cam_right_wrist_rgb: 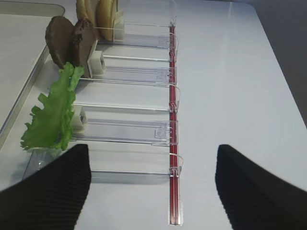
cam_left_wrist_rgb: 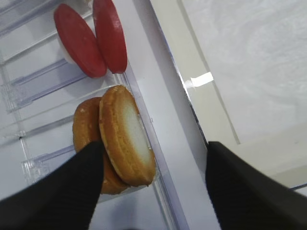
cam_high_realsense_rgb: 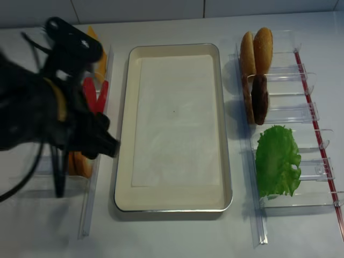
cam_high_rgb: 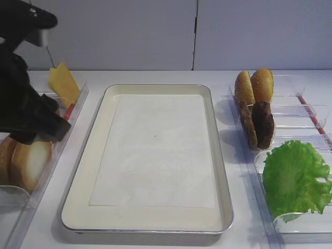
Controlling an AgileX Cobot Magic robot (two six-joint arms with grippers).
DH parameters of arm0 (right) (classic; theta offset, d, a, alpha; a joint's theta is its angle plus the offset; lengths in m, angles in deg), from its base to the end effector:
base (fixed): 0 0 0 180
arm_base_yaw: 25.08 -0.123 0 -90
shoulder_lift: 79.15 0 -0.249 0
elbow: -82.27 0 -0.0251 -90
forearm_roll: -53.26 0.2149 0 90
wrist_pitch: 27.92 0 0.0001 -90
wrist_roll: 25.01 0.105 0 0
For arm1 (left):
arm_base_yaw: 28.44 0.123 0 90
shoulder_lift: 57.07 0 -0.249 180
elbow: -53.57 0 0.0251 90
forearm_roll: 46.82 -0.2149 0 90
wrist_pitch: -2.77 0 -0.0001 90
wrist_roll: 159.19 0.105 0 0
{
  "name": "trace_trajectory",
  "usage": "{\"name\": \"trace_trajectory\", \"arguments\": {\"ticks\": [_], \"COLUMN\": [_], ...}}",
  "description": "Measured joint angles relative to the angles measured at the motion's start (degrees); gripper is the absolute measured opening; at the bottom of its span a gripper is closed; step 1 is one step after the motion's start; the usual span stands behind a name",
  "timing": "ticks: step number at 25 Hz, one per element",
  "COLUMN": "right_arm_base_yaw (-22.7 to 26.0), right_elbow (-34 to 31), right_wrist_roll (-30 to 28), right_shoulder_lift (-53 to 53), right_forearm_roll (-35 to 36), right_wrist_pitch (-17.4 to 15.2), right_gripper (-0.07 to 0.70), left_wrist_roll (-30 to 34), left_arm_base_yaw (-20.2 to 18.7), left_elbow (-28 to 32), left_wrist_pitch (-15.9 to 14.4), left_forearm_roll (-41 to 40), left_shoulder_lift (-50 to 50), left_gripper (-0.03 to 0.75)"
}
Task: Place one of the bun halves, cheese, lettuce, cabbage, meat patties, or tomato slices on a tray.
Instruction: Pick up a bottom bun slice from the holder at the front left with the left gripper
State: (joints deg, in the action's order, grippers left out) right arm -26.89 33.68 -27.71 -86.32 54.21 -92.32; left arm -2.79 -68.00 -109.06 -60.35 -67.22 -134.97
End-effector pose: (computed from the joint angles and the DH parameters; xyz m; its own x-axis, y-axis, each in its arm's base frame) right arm 0.0072 0.0018 0.2429 -0.4999 -0.0558 -0.8643 -0.0645 0.9975 -0.0270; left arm 0.1775 -0.1042 0.2799 -0.8119 0.3713 -0.4506 0.3237 0.9285 0.1819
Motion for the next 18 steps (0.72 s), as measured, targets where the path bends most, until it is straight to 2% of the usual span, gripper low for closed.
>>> {"name": "trace_trajectory", "arguments": {"ticks": [3,9,14,18], "right_arm_base_yaw": [0.0,0.0,0.0,0.0], "right_elbow": [0.0,0.0,0.0,0.0], "right_wrist_roll": [0.0,0.0,0.0,0.0], "right_shoulder_lift": [0.0,0.0,0.0,0.0], "right_forearm_roll": [0.0,0.0,0.0,0.0], "right_wrist_pitch": [0.0,0.0,0.0,0.0], "right_gripper": [0.544,0.544,0.544,0.544], "left_wrist_roll": [-3.8,-7.0,-12.8,-12.1], "left_arm_base_yaw": [-0.2,-0.2,2.9,4.7], "left_elbow": [0.0,0.0,0.0,0.0], "left_wrist_pitch": [0.0,0.1,-3.1,-1.2], "left_forearm_roll": [-0.7,-1.4,-4.3,-2.1], "left_shoulder_lift": [-1.8,-2.5,-3.7,-4.0], "left_gripper": [0.45,0.435,0.435,0.435]}}
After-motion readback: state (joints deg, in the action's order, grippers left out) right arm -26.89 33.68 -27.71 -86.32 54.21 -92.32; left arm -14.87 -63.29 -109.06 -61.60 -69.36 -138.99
